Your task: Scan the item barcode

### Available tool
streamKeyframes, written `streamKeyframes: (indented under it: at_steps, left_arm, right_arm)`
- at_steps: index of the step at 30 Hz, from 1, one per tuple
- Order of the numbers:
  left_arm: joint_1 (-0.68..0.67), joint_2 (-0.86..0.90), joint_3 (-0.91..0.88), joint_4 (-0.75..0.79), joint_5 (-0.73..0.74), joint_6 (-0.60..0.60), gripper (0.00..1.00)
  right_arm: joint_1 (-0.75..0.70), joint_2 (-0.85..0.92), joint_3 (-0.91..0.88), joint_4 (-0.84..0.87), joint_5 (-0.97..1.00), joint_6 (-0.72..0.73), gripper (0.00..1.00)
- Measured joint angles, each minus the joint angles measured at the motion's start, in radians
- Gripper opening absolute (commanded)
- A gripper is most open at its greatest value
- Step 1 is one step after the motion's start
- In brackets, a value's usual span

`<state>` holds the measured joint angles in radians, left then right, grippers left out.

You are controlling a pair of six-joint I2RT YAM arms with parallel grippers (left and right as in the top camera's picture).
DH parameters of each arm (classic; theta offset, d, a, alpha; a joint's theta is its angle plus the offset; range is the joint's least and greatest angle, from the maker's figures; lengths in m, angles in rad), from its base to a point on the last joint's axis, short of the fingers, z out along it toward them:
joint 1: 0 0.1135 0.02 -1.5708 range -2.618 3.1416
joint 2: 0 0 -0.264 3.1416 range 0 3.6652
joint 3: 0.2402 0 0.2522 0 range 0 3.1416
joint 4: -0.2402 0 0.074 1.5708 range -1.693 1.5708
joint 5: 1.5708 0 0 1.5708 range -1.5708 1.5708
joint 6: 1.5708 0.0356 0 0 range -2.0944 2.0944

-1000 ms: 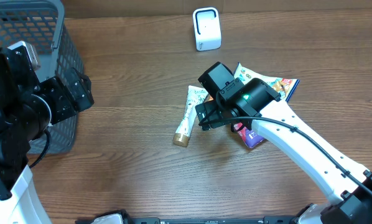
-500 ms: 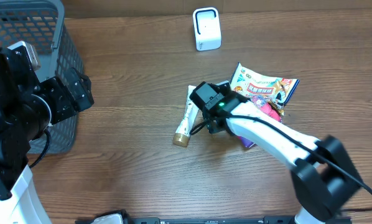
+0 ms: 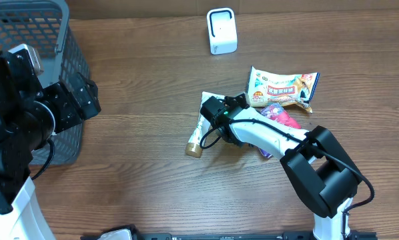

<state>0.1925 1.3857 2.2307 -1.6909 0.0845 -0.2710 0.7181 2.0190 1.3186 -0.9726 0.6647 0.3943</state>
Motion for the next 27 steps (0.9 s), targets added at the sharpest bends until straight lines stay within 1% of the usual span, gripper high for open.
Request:
streamKeyframes:
  at_steps: [3,6,11,13,15,17,19,24,25,27]
  left_arm:
    - [0.0,0.0,0.0,0.0,0.0,0.0,1.0]
    - [0.0,0.0,0.0,0.0,0.0,0.0,1.0]
    - [0.0,0.0,0.0,0.0,0.0,0.0,1.0]
    - [0.0,0.0,0.0,0.0,0.0,0.0,1.0]
    - [0.0,0.0,0.0,0.0,0.0,0.0,1.0]
    - [0.0,0.0,0.0,0.0,0.0,0.0,1.0]
    - [0.0,0.0,0.0,0.0,0.0,0.0,1.0]
    - [0.0,0.0,0.0,0.0,0.0,0.0,1.0]
    - [0.0,0.0,0.0,0.0,0.0,0.0,1.0]
    - [0.0,0.0,0.0,0.0,0.0,0.0,1.0]
  right_arm:
    - [0.002,0.0,0.036,-0.061,-0.004,0.029,0.04]
    - [0.002,0.006,0.109,-0.143,-0.029,0.056,0.04]
    - [-0.005,0.008,0.329,-0.256,-0.139,0.07,0.04]
    - [-0.02,0.007,0.42,-0.293,-0.234,0.049,0.04]
    - [-0.055,0.001,0.498,-0.317,-0.397,0.007,0.04]
    - [-0.086,-0.006,0.52,-0.319,-0.518,-0.027,0.04]
    - [-0.146,-0.011,0.531,-0.317,-0.719,-0.076,0.04]
    - [-0.296,-0.011,0.508,-0.291,-1.158,-0.202,0.04]
    - [-0.328,-0.011,0.49,-0.276,-1.258,-0.232,0.04]
    - [-0.367,-0.011,0.438,-0.245,-1.395,-0.27,0.04]
